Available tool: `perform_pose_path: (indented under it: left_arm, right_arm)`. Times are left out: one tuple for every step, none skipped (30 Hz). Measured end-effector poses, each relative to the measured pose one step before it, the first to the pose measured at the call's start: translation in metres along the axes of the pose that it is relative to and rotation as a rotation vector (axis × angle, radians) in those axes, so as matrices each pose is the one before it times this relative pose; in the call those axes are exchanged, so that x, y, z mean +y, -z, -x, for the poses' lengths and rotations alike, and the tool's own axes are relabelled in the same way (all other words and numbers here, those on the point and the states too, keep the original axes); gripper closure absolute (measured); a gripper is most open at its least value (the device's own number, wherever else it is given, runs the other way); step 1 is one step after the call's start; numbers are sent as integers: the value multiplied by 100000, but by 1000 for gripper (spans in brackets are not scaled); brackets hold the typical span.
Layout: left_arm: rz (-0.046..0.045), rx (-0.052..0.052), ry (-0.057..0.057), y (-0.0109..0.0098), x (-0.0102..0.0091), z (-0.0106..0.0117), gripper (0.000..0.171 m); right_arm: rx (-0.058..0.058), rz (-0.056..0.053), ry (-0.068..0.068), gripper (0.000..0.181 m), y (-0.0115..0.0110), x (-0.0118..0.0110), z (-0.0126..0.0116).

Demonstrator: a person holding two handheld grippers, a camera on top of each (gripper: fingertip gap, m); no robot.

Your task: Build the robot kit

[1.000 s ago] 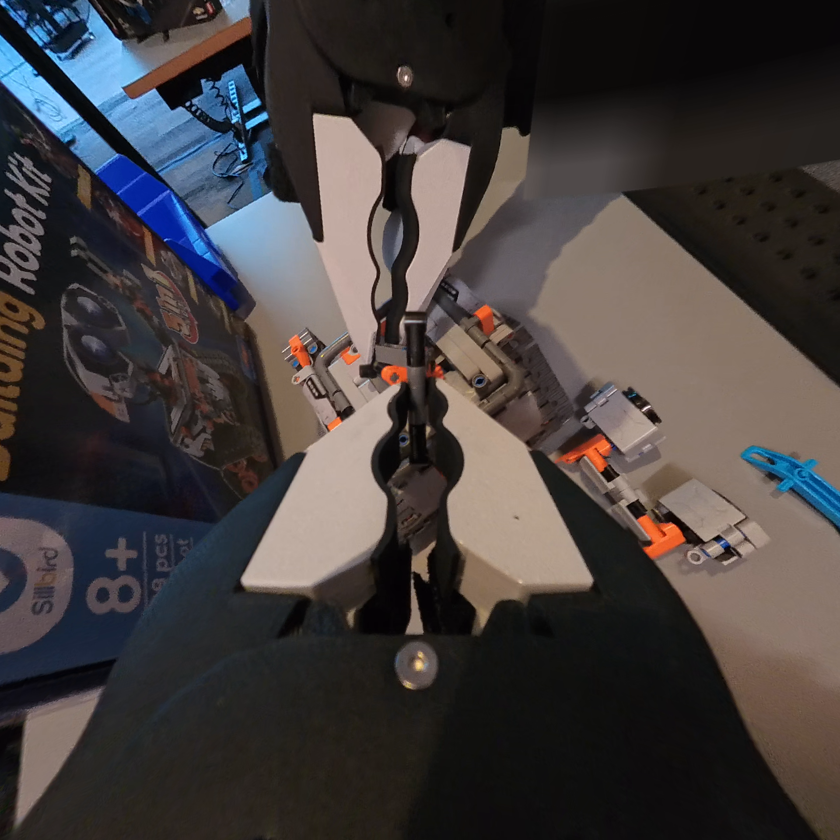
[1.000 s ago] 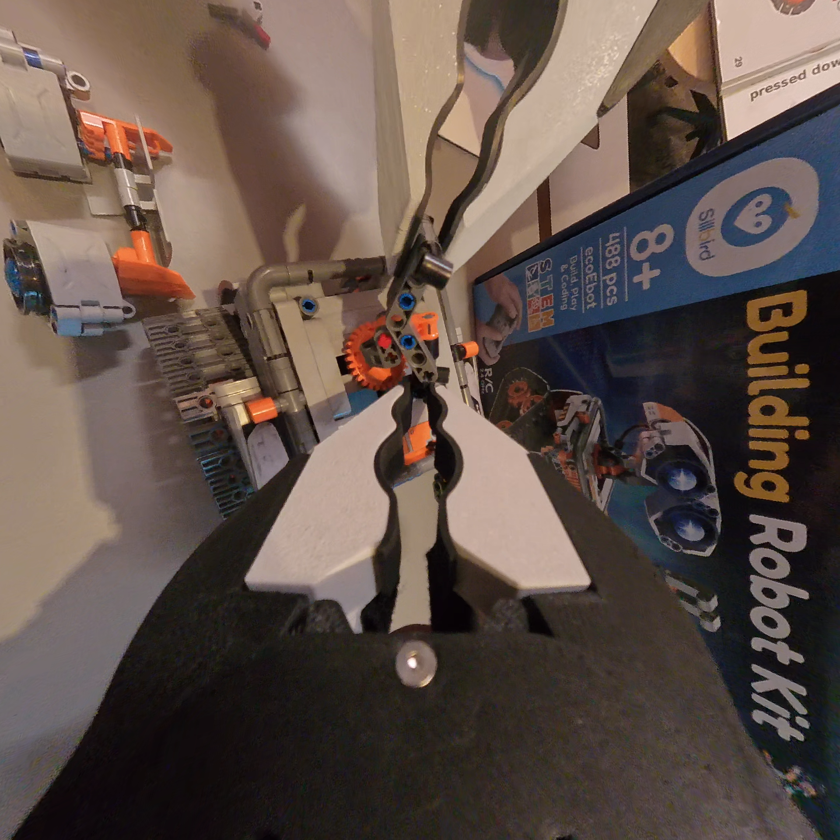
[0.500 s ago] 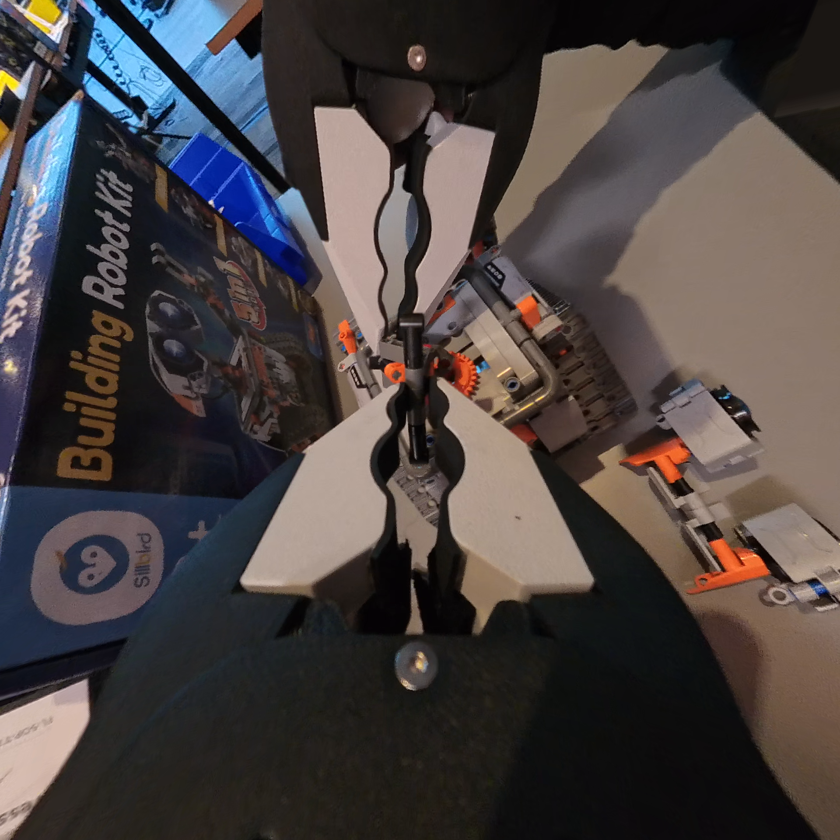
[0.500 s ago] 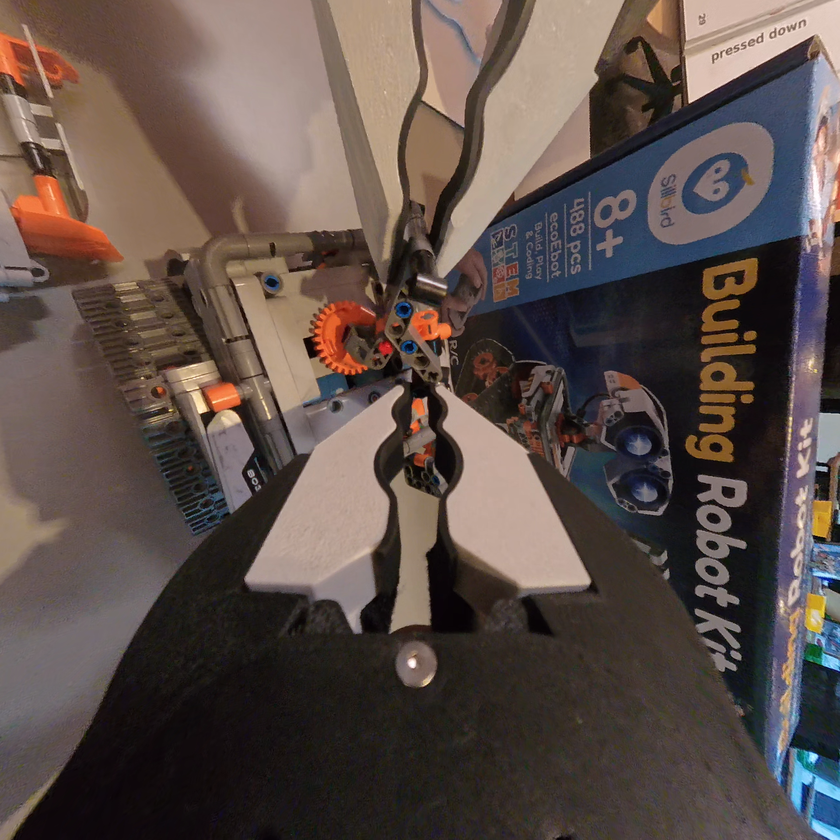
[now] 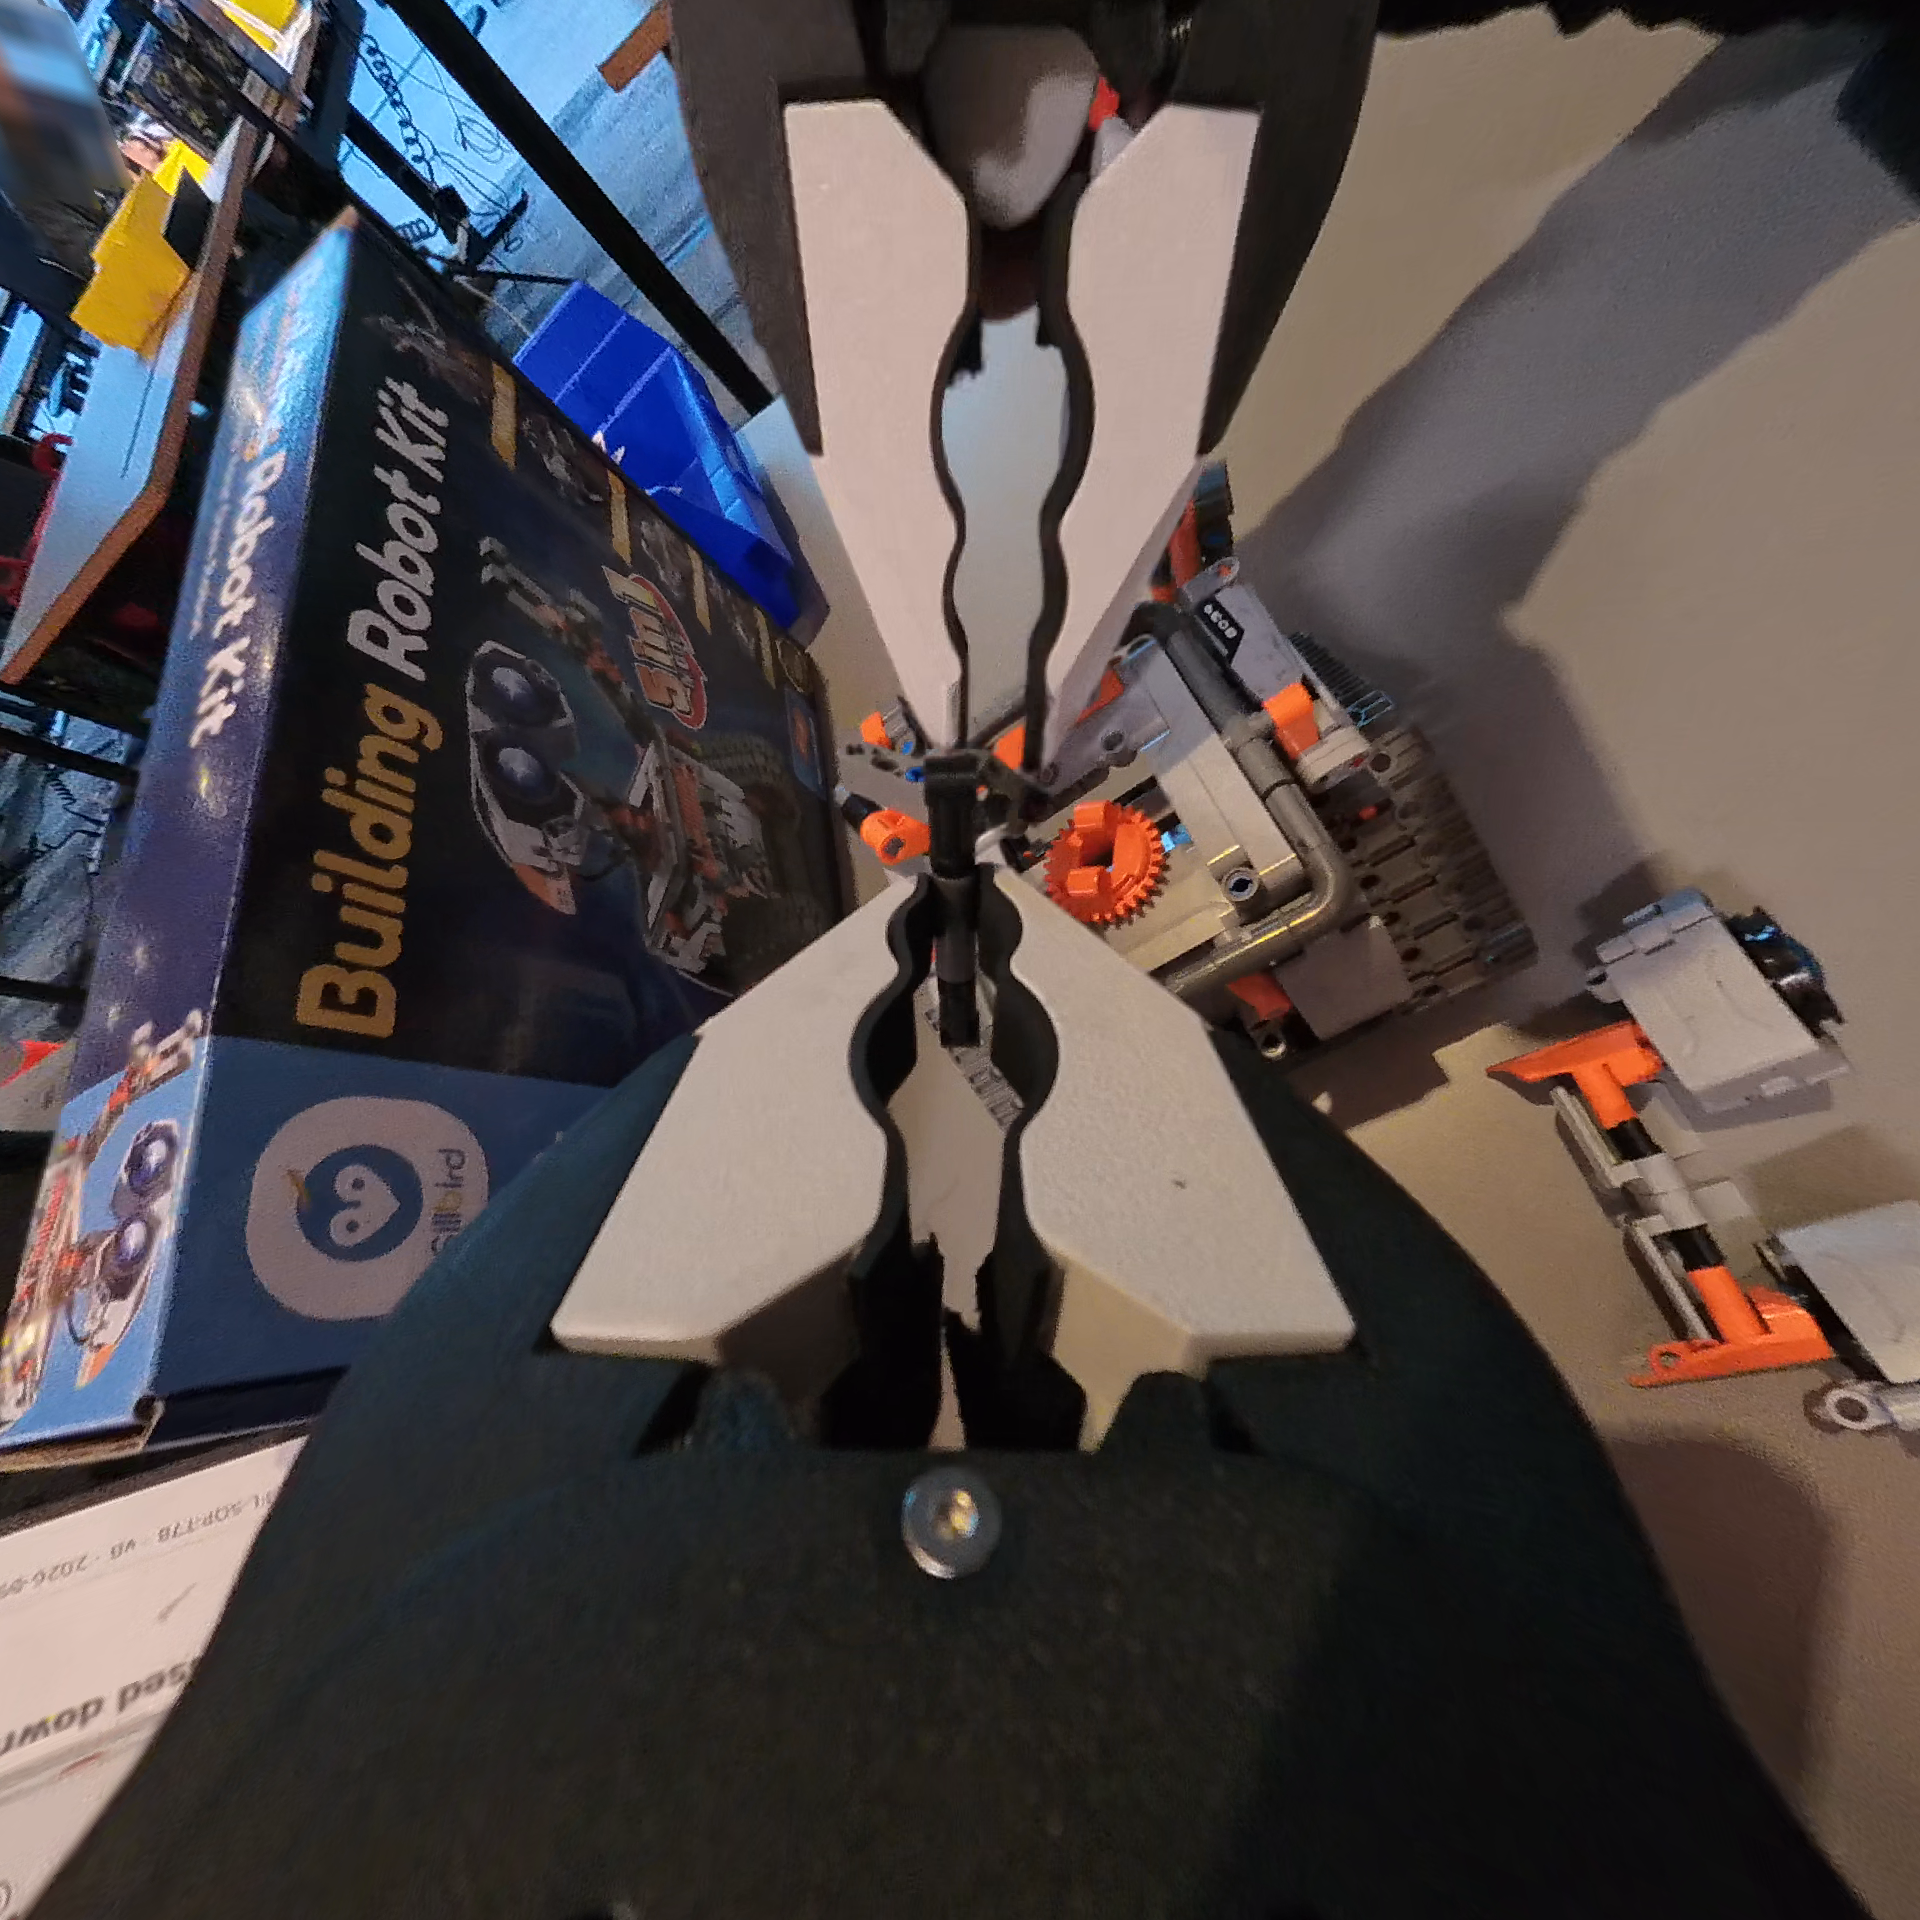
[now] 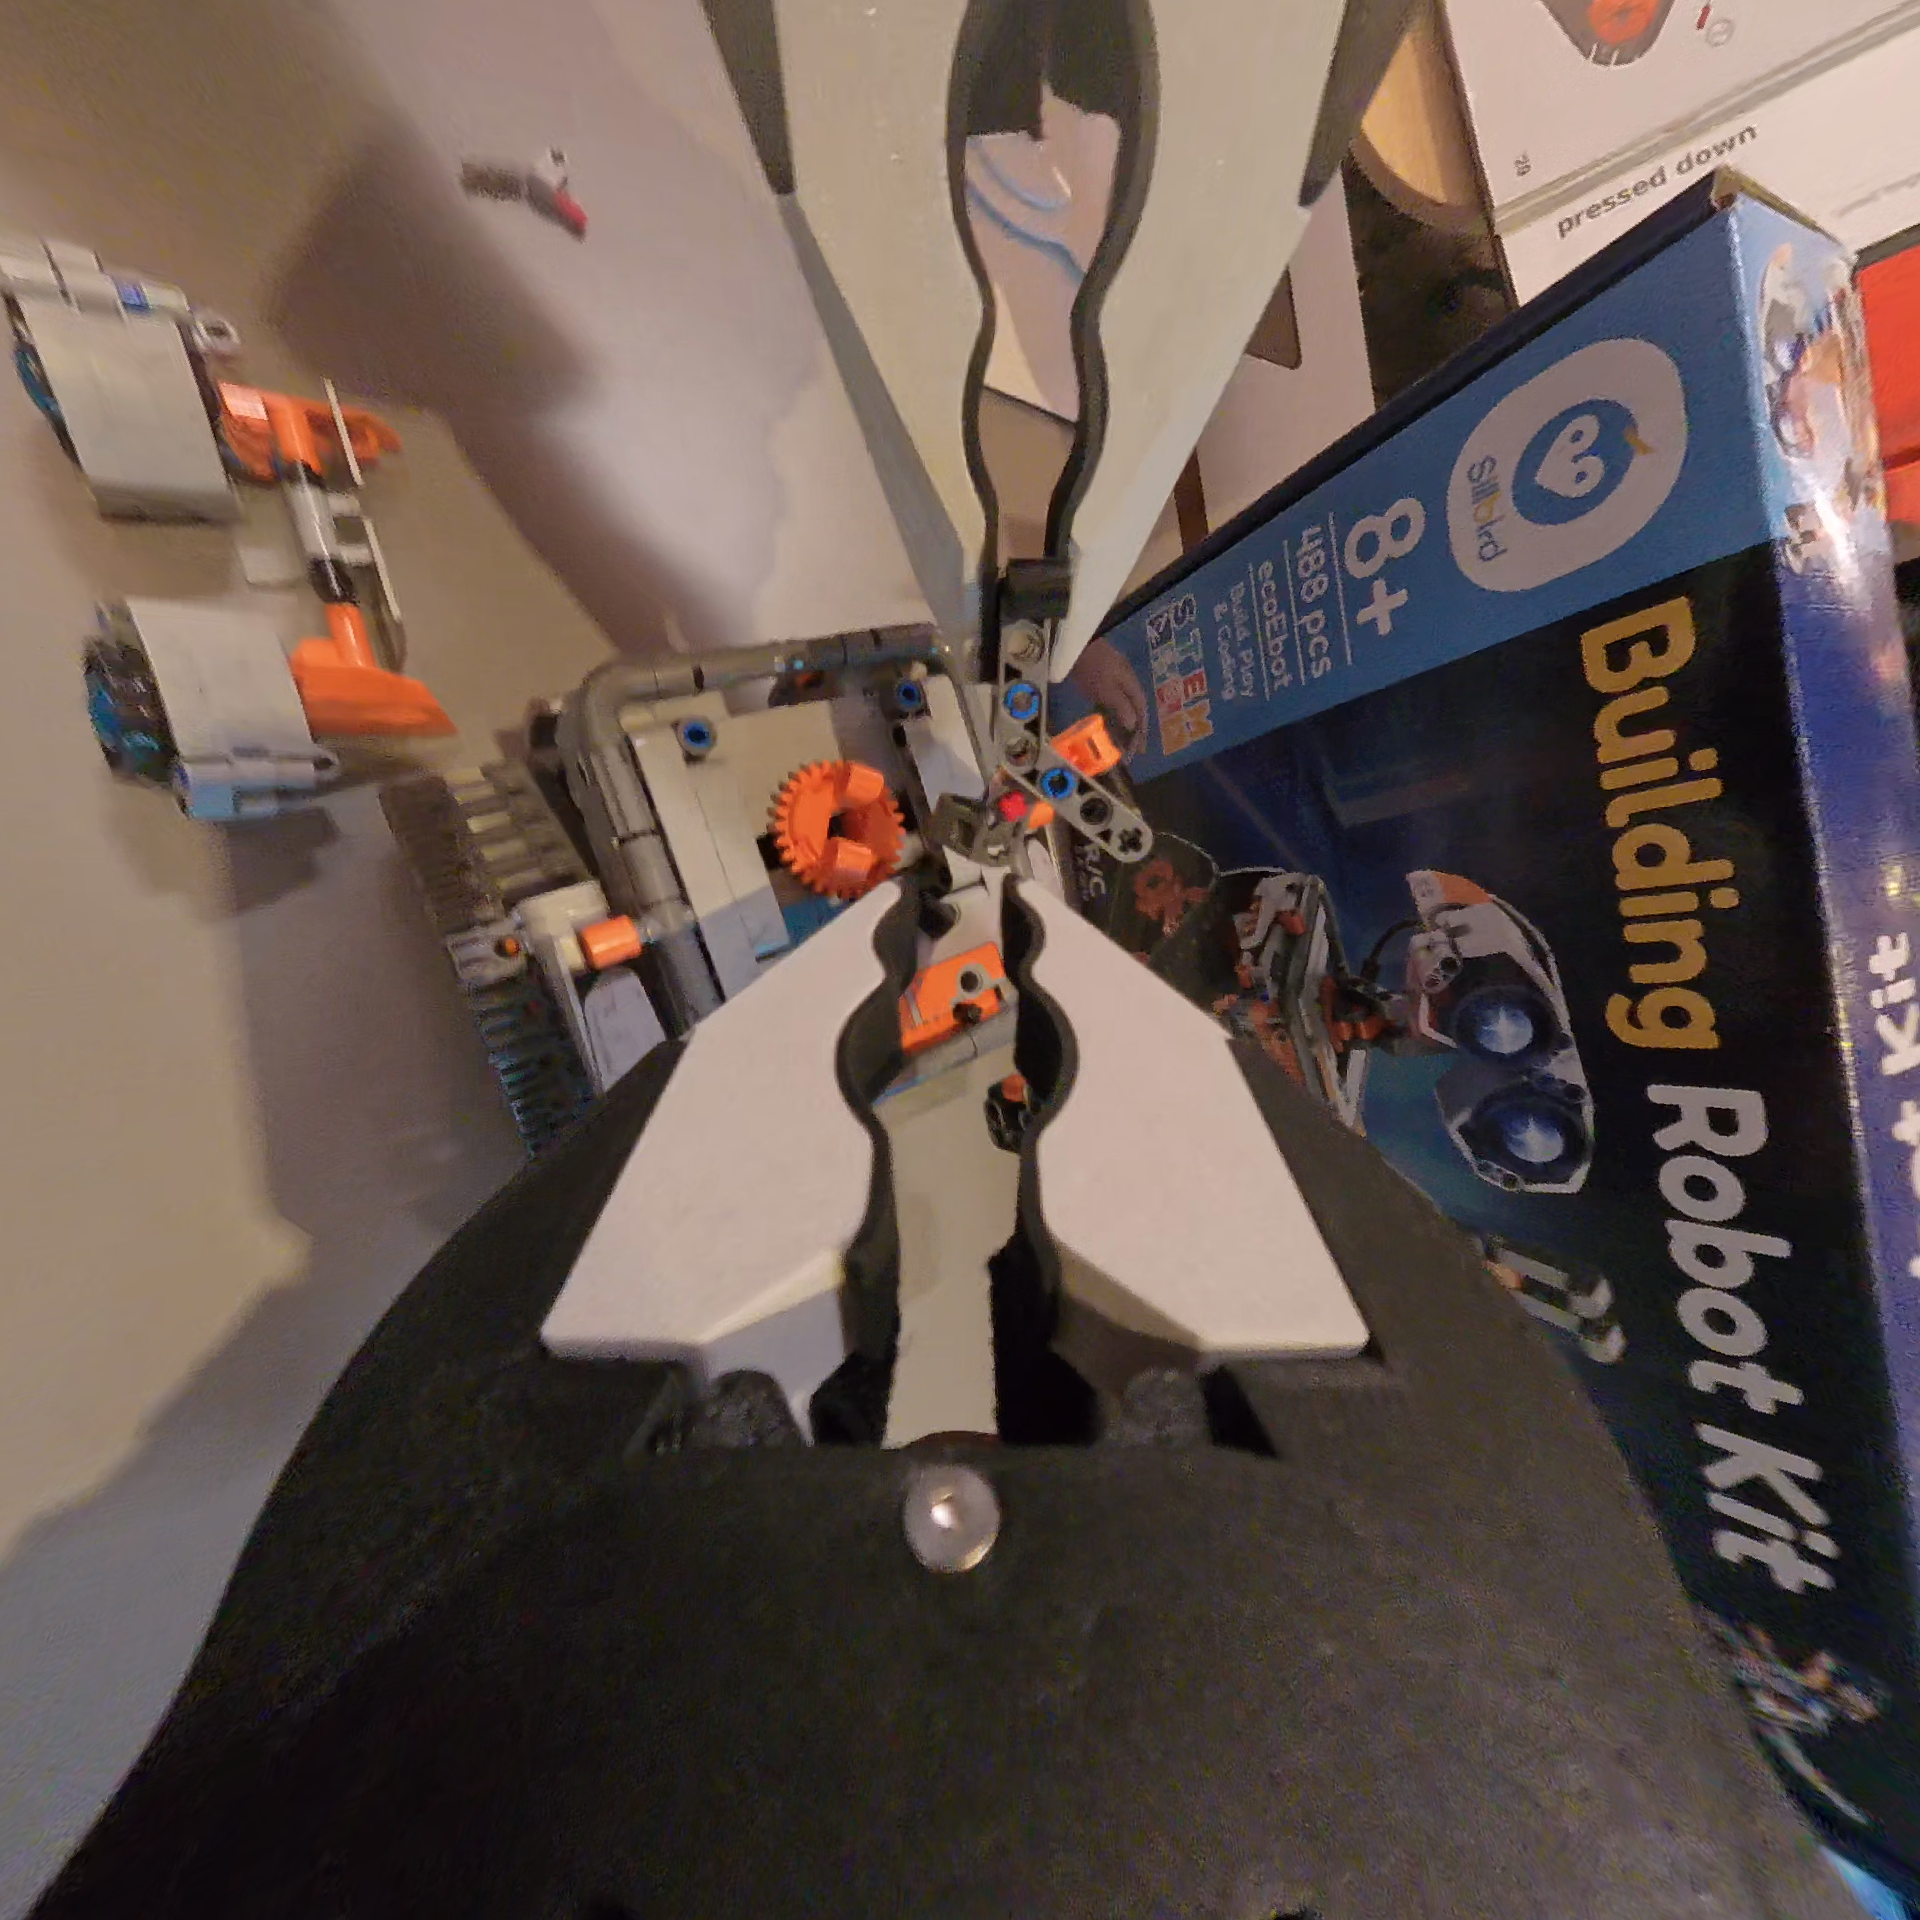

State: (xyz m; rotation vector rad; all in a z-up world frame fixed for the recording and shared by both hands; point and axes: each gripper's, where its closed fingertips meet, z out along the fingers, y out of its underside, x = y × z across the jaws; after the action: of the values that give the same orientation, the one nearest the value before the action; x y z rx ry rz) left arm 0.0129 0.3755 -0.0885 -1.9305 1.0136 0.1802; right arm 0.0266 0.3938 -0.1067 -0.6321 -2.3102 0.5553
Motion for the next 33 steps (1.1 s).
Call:
perform_pose_path:
  left_arm:
    - [-1000,-332,711,138,-205,77,166]
    - [-568,-898,720,55,-149,158,166]
    - [-280,-134,613,1,-100,32,165]
    - [-319,-189,472,-35,-86,12,166]
    - [39,-184,178,-53,-6,18,165]
    - [522,436,109,-94,106,-80,166]
    - [290,-295,258,-71,76,53,165]
    - [175,-479,408,-60,46,89,165]
    - [61,93,51,-17,10,-10,165]
    - [-117,99,-220,24,-27,-29,166]
    - [-250,-878,-62,61,-68,116,166]
    - [-164,-700,358,67,-86,122,166]
    - [-379,-252,10,89,-109,33,166]
    - [-476,-1397,-528,117,-150,158,166]
    - [51,-2529,-639,78,-92,311,165]
    - [492,-2286,-859,67,-73,263,166]
    - [636,-2377,-1390,72,-47,222,165]
    - [963,-2990,-1527,27,-19,282,165]
    - [1064,-3086,-1610,-31,-1,253,166]
    - [1048,-3177,-2145,-64,-25,207,166]
    - [1108,-3526,-2607,-96,-34,195,166]
    - [2035,-4430,-3125,-149,55,241,166]
    - [2436,-4067,-3883,-188,83,129,166]
    - [2645,-3238,-4115,-166,117,54,166]
    - [2224,-2846,-3103,-73,108,158,166]
    - [779,-1987,-1124,46,3,254,166]
    - [-975,17,559,144,-73,190,166]
    - [-2256,1357,1801,189,-102,107,166]
    - [-2528,1279,2758,169,-6,185,166]
    - [-1436,1058,2938,118,188,263,166]
    - [-437,1373,2257,97,291,206,166]
    - [-1092,857,1272,141,128,187,165]
    - [-1459,1146,1059,169,-23,69,166]
  right_arm:
    - [87,-750,-2001,161,-78,-176,-119]
    - [987,-1167,-869,159,-85,-190,-200]
    - [772,-1065,-917,160,-88,-150,-168]
    - [31,-46,-718,163,-121,35,-61]
    - [-128,-11,158,165,-118,66,14]
    - [-289,-9,-54,166,-98,77,23]
    - [-75,-126,-804,166,-71,60,-73]
    - [-557,-372,-1087,166,-45,25,-34]
    - [-1166,-751,-1162,166,-18,-20,71]
    - [-897,-1030,-1880,166,21,-74,-20]
    - [-741,-1297,-2635,166,47,-129,-78]
    - [-1351,-1261,-3021,167,75,-148,-15]
    - [-1258,-1188,-3457,167,101,-169,-21]
    - [-561,-1152,-5032,167,104,-222,-173]
    - [-547,-1055,-6144,167,56,-248,-204]
    - [-680,-1121,-5524,167,-3,-221,-122]
    - [-459,-1472,-5586,168,-40,-211,-143]
    - [-1002,-1676,-7020,168,-84,-222,-133]
    - [-1435,-1651,-7395,168,-95,-185,-96]
    - [-1033,-1658,-6219,168,-128,-126,-131]
    - [-420,-1931,-5274,169,-132,-133,-207]
    - [-368,-2145,-5114,169,-137,-180,-216]
    - [-464,-1452,-3683,169,-168,-40,-185]
    - [-720,-1704,-2323,168,-110,-114,-152]
    - [-1074,-2321,-62,168,-10,-265,-67]
    - [-1421,-2015,2274,166,126,-283,29]
    - [-651,-525,3029,167,232,-99,-51]
    - [-448,482,3065,166,317,-12,-13]
    - [-1982,61,4151,162,381,-75,335]
    - [-2603,141,3529,161,390,-40,447]
    - [-1698,2052,2840,161,329,244,301]
    - [-229,3464,4627,159,241,446,182]
    - [2876,2908,6660,160,169,405,-167]
